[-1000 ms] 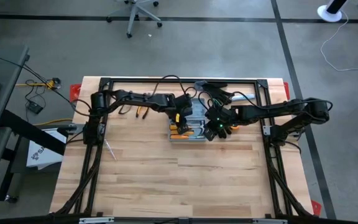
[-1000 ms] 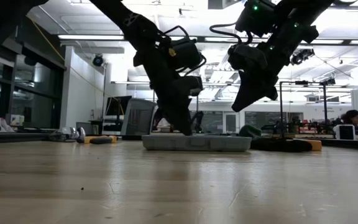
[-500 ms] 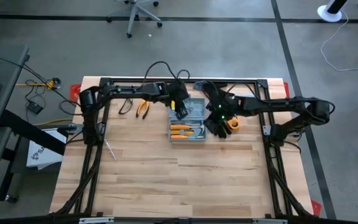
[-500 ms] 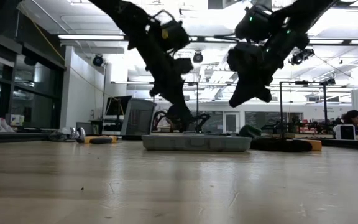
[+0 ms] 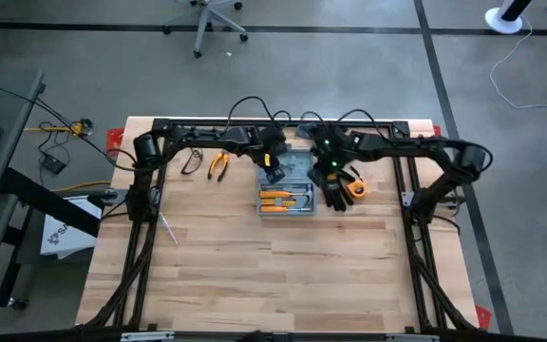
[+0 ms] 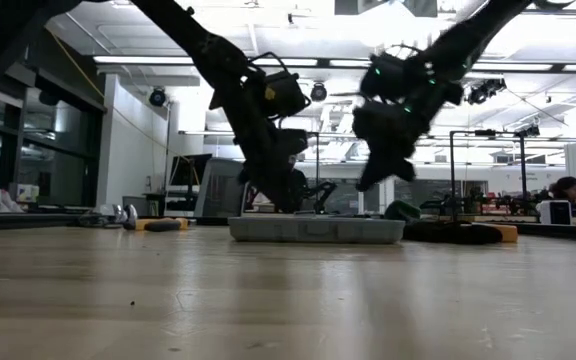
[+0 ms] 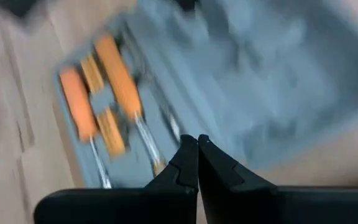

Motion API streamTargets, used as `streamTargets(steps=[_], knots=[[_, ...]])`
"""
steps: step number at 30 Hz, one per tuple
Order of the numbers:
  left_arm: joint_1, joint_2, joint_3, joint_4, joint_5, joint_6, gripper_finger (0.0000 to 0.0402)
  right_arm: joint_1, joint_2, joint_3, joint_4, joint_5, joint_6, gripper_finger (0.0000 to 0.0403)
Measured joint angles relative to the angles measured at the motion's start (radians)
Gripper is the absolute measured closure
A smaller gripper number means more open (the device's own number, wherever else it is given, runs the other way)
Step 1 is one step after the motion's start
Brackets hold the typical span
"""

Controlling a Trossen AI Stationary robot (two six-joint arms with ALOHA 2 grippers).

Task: Prefit tool cases
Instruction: Adjust the gray toolbox to the center of the table

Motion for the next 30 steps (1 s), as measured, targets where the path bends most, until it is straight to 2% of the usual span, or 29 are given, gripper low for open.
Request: streamTargets(steps=[3, 9, 13, 22, 30], knots=[[0.005, 0.000, 0.000, -0.013, -0.022, 0.056, 0.0401, 0.000, 0.044, 0.080, 0.003, 0.050, -0.015, 0.0403], [0.028, 0.000, -0.034, -0.058, -0.047, 0.100, 0.0401, -0.008, 0.220, 0.233, -0.029, 0.052, 0.013, 0.0403], [0.023, -0.001, -0.071, -0.049, -0.042, 0.137, 0.0401, 0.001, 0.311, 0.281, -0.062, 0.050, 0.050, 0.0403], [-0.050, -0.010, -0.140, -0.026, 0.017, 0.127, 0.0401, 0.077, 0.329, 0.286, -0.159, 0.048, 0.097, 0.0403], [-0.135, -0.022, -0.148, -0.034, 0.027, 0.078, 0.0401, 0.201, 0.329, 0.286, -0.198, 0.047, 0.156, 0.0403]])
